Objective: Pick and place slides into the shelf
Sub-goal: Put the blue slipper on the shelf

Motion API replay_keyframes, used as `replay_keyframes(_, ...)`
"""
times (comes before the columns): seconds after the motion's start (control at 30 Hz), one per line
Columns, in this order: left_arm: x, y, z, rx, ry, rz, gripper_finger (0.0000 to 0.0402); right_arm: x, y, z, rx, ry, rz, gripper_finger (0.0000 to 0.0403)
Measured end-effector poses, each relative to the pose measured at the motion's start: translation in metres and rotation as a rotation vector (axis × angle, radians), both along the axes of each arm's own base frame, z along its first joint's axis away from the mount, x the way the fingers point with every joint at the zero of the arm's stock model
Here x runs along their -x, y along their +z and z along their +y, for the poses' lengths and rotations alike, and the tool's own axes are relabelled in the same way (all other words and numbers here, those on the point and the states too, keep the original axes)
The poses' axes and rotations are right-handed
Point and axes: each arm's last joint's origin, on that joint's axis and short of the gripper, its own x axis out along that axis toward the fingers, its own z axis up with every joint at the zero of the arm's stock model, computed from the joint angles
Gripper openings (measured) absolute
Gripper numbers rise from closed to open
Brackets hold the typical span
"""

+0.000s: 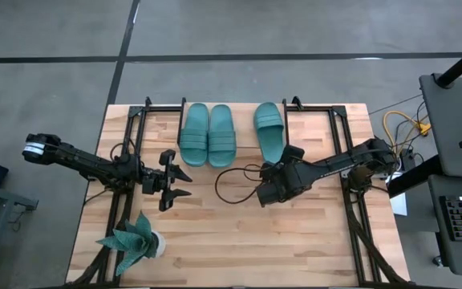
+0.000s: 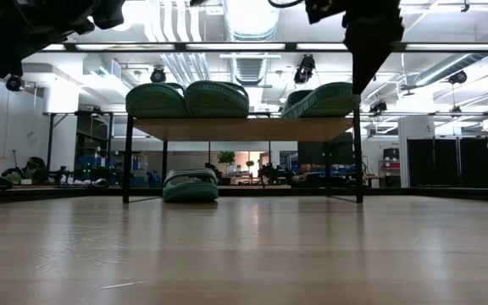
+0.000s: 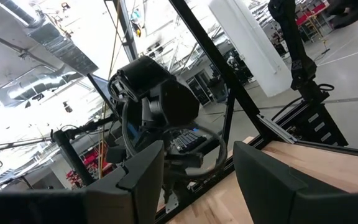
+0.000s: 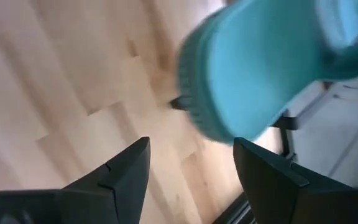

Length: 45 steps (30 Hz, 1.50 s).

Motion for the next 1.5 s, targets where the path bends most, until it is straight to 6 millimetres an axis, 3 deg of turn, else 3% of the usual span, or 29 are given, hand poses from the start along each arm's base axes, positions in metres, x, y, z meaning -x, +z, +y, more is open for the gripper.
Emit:
replay_keyframes(0.33, 0.0, -0.001, 0.0, -0.001, 0.0, 0.008, 0.0177, -0.003, 0.031, 0.023, -0.185, 0.154, -0.016, 0.0219)
replay_keyframes(0.5, 0.0, -0.001, 0.0, -0.001, 0.0, 0.012, 0.0177, 0.002, 0.052, 0.043, -0.189, 0.338, -0.019, 0.0219)
replay_keyframes(0.73, 0.0, -0.002, 0.0, -0.002, 0.0, 0.016, 0.0177, 0.023, 0.089, 0.065, -0.012, 0.502, -0.132, 0.0219)
replay_keyframes(1.0, -0.001, -0.003, 0.0, -0.004, 0.0, 0.028, 0.0177, 0.069, 0.115, 0.08, 0.232, 0.606, -0.298, 0.0219)
replay_keyframes(1.23, -0.001, -0.003, 0.0, -0.004, -0.001, 0.03, 0.0177, 0.09, 0.099, 0.075, 0.28, 0.59, -0.341, 0.0219)
replay_keyframes(1.5, -0.001, -0.003, 0.0, -0.004, -0.001, 0.029, 0.0177, 0.099, 0.041, 0.06, 0.58, 0.583, -0.251, 0.0219)
